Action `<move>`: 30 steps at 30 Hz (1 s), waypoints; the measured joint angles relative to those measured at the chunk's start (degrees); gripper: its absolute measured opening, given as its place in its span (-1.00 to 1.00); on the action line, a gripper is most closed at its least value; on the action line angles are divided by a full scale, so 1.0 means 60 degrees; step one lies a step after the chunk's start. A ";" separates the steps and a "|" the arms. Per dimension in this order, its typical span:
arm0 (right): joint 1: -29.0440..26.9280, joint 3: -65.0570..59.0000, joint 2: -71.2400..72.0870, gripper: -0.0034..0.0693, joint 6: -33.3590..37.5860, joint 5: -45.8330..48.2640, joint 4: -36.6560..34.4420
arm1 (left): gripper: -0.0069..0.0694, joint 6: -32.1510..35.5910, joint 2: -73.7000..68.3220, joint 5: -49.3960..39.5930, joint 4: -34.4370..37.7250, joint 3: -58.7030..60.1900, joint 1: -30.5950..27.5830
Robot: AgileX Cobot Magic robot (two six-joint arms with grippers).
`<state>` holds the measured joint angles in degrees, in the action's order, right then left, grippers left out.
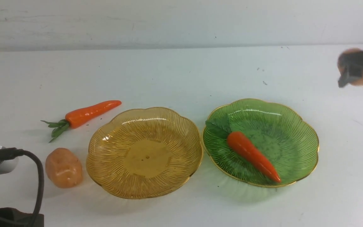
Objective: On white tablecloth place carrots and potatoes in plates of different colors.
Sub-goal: 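Pick up the potato from the right side of the table and place it in a plate with the right gripper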
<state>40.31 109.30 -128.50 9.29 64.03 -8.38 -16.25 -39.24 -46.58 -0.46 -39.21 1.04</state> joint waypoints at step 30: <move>-0.0391 -0.6602 1.1063 -0.95 -0.2140 0.0497 0.1676 | 0.52 -0.0019 -0.7419 0.0522 0.1116 -0.2948 0.0000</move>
<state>37.97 69.69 -62.12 -3.55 67.01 1.68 -16.36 -83.76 -43.45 6.23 -56.90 1.04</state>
